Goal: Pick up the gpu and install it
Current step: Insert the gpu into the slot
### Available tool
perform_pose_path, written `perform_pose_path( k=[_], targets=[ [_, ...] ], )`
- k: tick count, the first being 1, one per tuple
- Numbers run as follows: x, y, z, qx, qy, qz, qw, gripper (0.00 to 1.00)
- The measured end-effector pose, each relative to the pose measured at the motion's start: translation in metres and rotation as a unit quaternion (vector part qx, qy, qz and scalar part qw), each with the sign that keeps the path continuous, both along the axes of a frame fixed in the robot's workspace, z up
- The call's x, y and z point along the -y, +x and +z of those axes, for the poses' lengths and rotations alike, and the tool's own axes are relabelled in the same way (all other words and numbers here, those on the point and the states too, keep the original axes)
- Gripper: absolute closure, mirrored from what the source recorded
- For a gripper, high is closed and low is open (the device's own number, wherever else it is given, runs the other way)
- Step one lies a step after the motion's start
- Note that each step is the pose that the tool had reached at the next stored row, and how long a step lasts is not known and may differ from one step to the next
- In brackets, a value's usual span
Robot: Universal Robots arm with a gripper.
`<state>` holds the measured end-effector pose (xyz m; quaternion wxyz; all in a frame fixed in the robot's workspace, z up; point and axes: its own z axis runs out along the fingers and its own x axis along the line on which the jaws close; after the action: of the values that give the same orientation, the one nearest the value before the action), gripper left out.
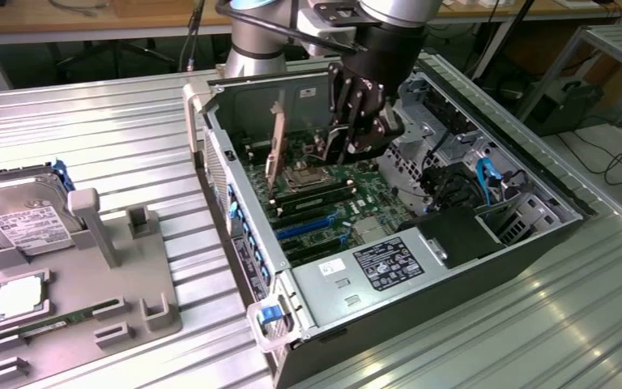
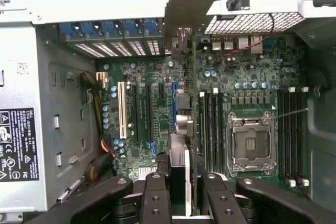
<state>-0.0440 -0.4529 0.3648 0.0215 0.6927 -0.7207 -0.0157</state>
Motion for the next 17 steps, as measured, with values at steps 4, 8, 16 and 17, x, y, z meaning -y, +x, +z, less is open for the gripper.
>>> perform_pose_path(
  k=[4,8,16,17],
  targets=[
    [0.0,-0.0001,-0.0005,-0.0002,0.0001,0.0,1.0,0.72],
    [0.0,-0.0001,-0.0005,-0.0002,0.0001,0.0,1.0,0.72],
    [0.0,0.0,-0.0025,0.0023,0.0001,0.0,1.0,0.72],
    [0.0,0.0,-0.0026,0.0024,0.0001,0.0,1.0,0.72]
  ],
)
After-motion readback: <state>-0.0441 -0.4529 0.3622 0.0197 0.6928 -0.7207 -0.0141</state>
